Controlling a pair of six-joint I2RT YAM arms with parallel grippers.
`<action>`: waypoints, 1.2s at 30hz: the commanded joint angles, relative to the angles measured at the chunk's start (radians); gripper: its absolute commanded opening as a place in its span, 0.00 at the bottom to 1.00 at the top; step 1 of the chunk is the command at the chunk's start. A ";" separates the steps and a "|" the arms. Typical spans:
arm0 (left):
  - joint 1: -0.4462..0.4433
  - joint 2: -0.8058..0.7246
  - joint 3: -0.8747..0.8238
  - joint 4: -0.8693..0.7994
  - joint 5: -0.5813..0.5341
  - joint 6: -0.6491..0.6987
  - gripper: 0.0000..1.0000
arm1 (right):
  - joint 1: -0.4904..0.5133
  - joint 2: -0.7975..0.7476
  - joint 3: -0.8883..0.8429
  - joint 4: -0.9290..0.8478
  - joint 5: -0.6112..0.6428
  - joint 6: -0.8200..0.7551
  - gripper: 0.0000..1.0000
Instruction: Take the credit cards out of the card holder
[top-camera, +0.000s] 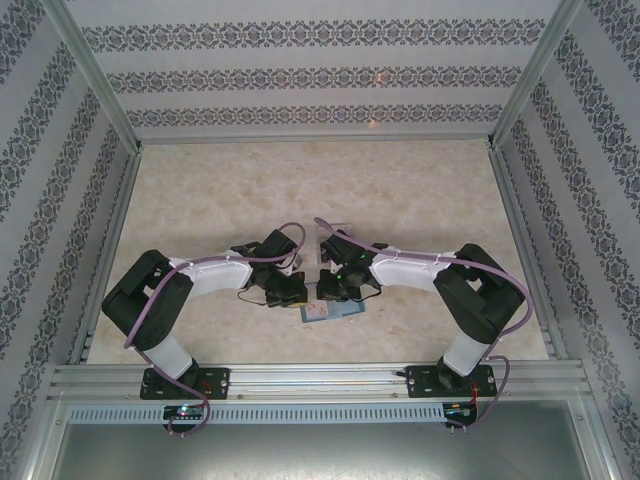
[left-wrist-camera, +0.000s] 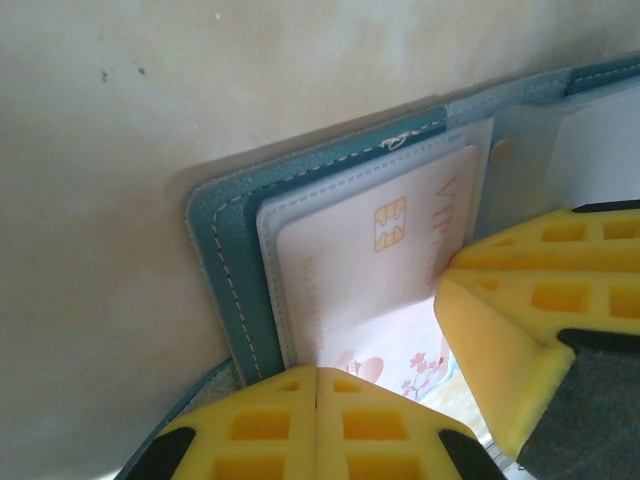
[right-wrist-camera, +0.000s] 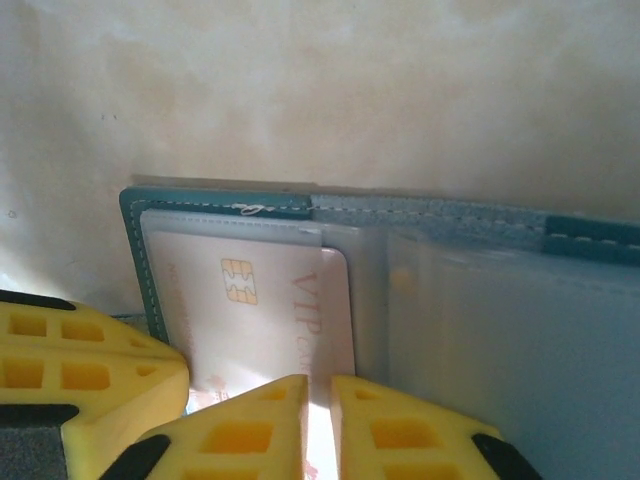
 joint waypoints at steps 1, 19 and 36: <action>-0.015 0.005 -0.006 -0.033 -0.024 0.007 0.00 | -0.006 0.022 0.002 -0.056 0.039 -0.016 0.23; -0.016 -0.003 0.032 -0.113 -0.066 0.037 0.00 | -0.006 -0.024 0.045 -0.154 0.096 -0.051 0.35; -0.081 0.032 0.118 -0.087 -0.041 -0.003 0.00 | -0.022 -0.085 0.013 -0.118 0.062 -0.039 0.35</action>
